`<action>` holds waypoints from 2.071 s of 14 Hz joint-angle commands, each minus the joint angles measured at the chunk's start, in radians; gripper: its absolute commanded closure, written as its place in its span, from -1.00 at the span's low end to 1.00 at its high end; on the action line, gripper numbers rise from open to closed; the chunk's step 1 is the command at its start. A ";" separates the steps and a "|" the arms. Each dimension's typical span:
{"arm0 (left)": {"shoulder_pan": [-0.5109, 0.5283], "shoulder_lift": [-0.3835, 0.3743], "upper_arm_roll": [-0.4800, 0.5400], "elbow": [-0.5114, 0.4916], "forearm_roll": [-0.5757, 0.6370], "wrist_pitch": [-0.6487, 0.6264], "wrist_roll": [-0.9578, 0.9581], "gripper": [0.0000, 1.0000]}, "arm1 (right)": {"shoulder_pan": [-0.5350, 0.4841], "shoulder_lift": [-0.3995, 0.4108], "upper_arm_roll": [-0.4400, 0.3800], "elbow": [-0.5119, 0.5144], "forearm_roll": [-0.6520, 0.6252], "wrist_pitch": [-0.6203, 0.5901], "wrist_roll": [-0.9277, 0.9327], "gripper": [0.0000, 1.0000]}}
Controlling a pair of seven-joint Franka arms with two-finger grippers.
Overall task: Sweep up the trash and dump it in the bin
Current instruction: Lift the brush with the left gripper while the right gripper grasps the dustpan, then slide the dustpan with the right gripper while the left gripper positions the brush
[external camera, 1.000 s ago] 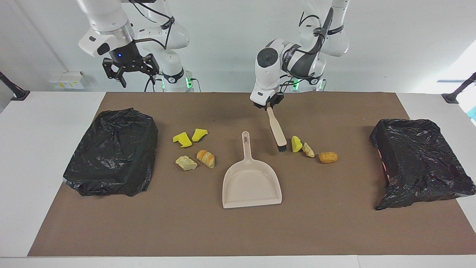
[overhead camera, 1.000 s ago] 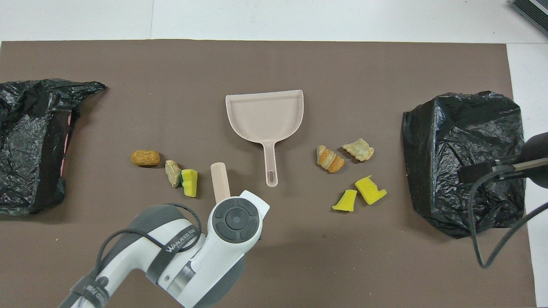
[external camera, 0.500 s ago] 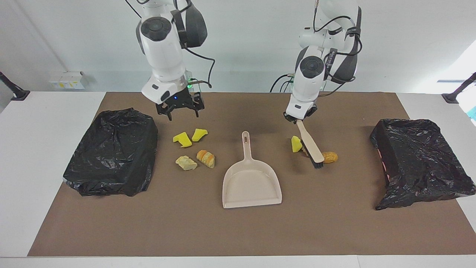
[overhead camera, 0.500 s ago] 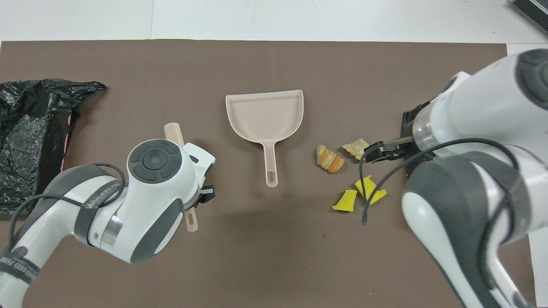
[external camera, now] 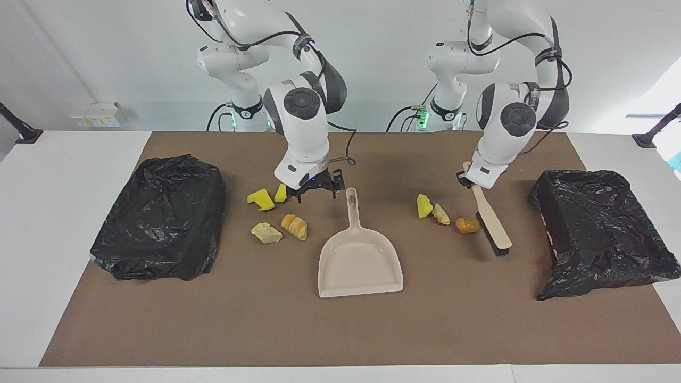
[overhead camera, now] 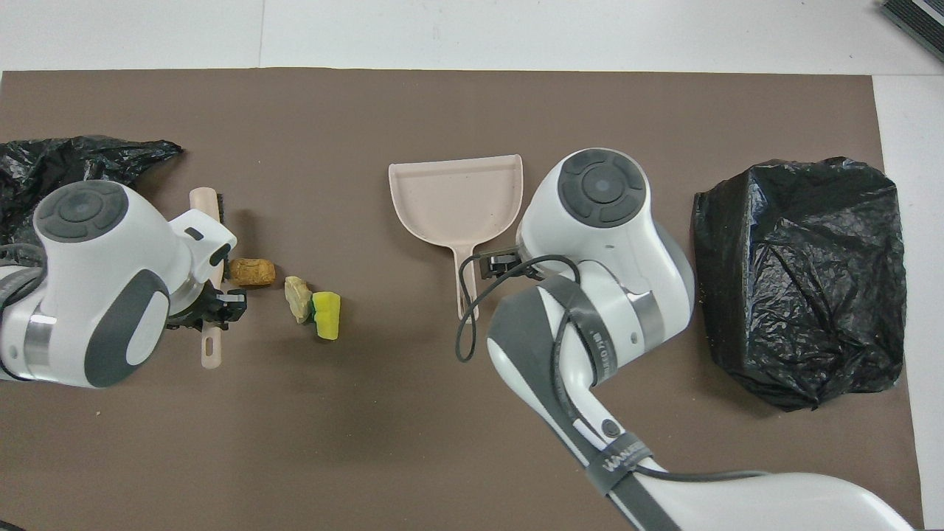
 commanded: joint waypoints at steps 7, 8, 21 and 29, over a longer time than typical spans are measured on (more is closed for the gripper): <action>0.113 -0.101 -0.018 -0.248 0.018 0.172 0.218 1.00 | 0.083 0.100 -0.003 -0.007 0.025 0.160 0.076 -1.00; 0.106 -0.107 -0.021 -0.254 0.018 0.171 0.214 1.00 | 0.086 0.106 -0.001 -0.005 0.025 0.171 0.081 -0.86; -0.060 -0.142 -0.023 -0.302 -0.051 0.159 0.163 1.00 | 0.050 0.087 -0.001 -0.016 0.026 0.160 -0.160 1.00; -0.109 -0.154 -0.020 -0.310 -0.118 0.130 0.019 1.00 | -0.055 -0.133 -0.004 -0.154 0.005 0.042 -0.732 1.00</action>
